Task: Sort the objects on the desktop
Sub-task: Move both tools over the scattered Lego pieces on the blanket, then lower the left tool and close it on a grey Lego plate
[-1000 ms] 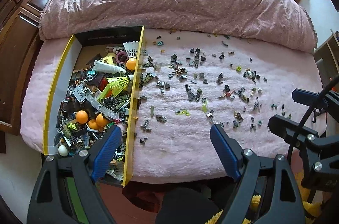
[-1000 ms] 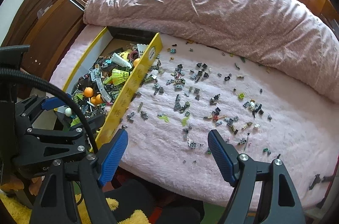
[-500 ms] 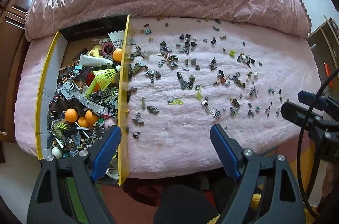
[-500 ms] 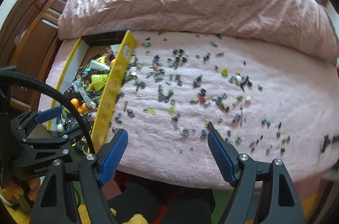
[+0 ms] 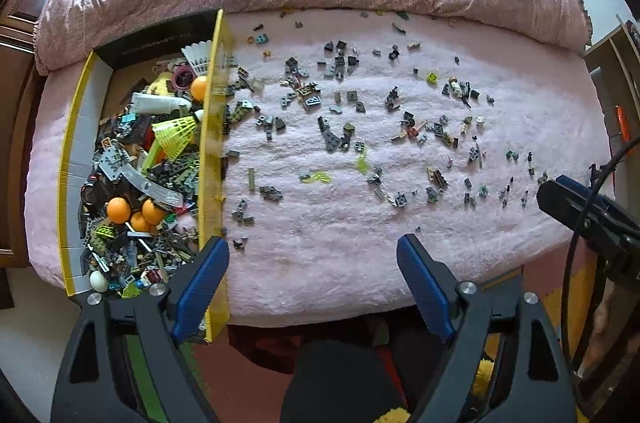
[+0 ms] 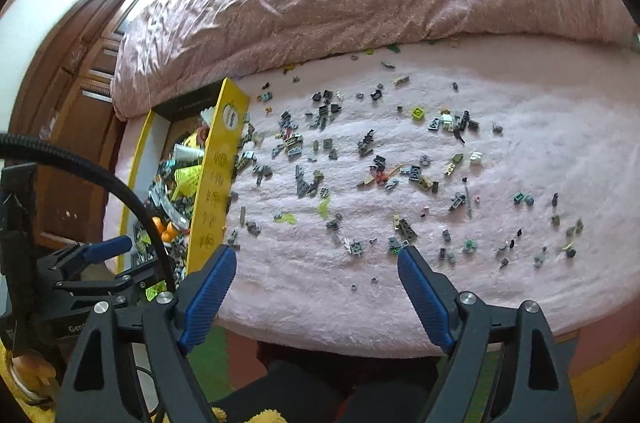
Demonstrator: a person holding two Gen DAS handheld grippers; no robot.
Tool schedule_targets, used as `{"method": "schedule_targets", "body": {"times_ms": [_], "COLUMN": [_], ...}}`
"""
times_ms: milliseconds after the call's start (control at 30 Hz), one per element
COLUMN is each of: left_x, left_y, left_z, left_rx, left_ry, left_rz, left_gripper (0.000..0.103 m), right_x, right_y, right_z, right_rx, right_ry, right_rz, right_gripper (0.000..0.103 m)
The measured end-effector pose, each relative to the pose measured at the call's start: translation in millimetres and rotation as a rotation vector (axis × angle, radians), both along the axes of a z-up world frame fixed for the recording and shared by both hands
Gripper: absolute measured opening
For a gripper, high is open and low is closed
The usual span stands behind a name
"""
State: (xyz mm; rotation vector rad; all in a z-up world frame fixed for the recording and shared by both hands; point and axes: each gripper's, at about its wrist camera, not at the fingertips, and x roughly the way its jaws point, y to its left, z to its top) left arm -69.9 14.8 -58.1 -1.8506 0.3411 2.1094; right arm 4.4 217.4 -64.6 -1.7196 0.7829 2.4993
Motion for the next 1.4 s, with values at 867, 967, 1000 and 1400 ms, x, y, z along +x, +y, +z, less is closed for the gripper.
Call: {"method": "schedule_targets", "body": {"times_ms": [867, 967, 1000, 1400], "left_x": [-2, -16, -23, -127], "left_y": [173, 188, 194, 230], "left_z": [-96, -104, -109, -154], "left_rx": [0.025, 0.023, 0.017, 0.022], "left_ry": [-0.167, -0.148, -0.131, -0.023], "left_rz": [-0.135, -0.124, -0.118, 0.001], "left_gripper": [0.087, 0.087, 0.087, 0.087], "right_x": [100, 94, 89, 5], "right_y": [163, 166, 167, 191], "right_z": [-129, -131, -132, -156], "right_rx": [0.037, 0.06, 0.074, 0.111], "right_ry": [-0.152, -0.14, -0.131, -0.05], "right_rz": [-0.435, -0.396, -0.376, -0.27], "right_gripper": [0.102, 0.102, 0.102, 0.102]}}
